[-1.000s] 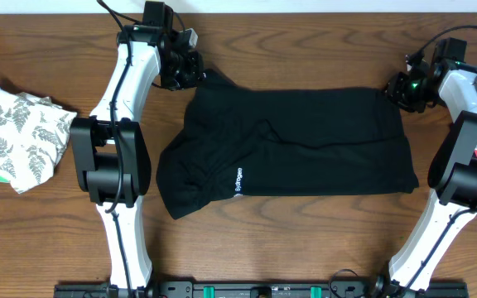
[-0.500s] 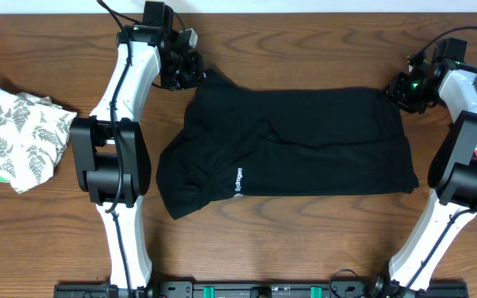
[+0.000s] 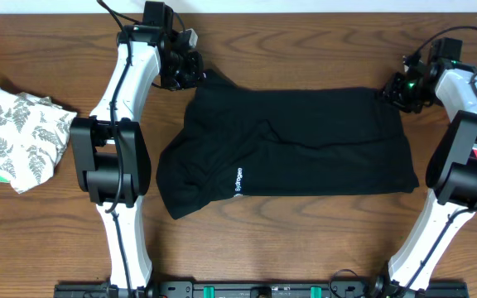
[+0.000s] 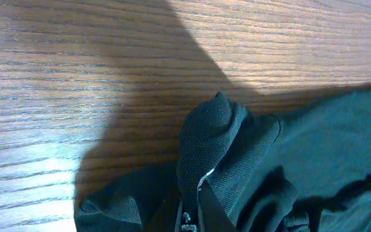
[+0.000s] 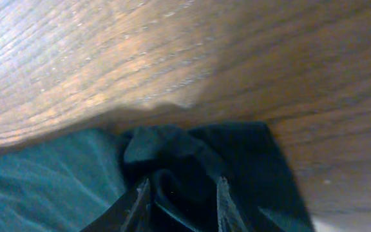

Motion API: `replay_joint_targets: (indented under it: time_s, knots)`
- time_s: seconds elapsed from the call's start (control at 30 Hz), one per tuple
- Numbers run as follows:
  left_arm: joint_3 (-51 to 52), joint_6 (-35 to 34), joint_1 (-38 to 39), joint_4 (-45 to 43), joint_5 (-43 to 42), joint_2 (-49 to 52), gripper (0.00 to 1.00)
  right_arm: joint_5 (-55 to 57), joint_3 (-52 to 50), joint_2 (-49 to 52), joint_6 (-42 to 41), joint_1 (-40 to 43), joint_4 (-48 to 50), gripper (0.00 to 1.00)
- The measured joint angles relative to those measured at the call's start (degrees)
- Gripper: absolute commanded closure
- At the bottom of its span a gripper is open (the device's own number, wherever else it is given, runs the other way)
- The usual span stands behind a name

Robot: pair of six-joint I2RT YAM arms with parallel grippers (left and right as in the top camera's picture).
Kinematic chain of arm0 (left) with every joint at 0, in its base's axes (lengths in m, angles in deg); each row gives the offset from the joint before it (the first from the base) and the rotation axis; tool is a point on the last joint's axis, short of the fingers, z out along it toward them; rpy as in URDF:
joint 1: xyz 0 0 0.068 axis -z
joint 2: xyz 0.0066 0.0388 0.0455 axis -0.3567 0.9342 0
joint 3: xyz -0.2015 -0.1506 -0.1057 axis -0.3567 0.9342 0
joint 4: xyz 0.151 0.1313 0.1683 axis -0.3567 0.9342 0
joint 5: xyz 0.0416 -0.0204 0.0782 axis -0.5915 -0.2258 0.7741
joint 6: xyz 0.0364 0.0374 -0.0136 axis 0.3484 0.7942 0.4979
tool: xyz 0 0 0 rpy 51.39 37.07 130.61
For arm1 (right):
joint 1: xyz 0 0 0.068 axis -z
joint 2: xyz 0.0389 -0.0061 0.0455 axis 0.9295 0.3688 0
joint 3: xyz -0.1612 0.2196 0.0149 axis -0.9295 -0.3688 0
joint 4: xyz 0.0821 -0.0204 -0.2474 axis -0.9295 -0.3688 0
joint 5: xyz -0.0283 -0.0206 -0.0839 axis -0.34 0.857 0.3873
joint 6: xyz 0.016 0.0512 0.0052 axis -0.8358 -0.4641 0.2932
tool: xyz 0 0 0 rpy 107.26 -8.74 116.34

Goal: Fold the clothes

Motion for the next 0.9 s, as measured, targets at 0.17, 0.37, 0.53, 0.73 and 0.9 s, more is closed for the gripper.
replay_joint_targets:
  time_s: [0.17,0.37,0.53,0.73,0.9]
  knots:
    - [0.0,0.0,0.0,0.0,0.1,0.0,0.94,0.0,0.0,0.0,0.0,-0.2,-0.2,0.67]
    - [0.0,0.0,0.0,0.0,0.1,0.0,0.94,0.0,0.0,0.0,0.2,-0.3,-0.6,0.83]
    - [0.0,0.0,0.0,0.0,0.1,0.0,0.94,0.0,0.0,0.0,0.6,-0.8,-0.6,0.99]
    - [0.0,0.0,0.0,0.0,0.1,0.0,0.94,0.0,0.0,0.0,1.0,-1.1,1.0,0.99]
    - [0.0,0.0,0.0,0.2,0.1,0.0,0.94,-0.2,0.0,0.0,1.7,-0.9,2.3,0.99]
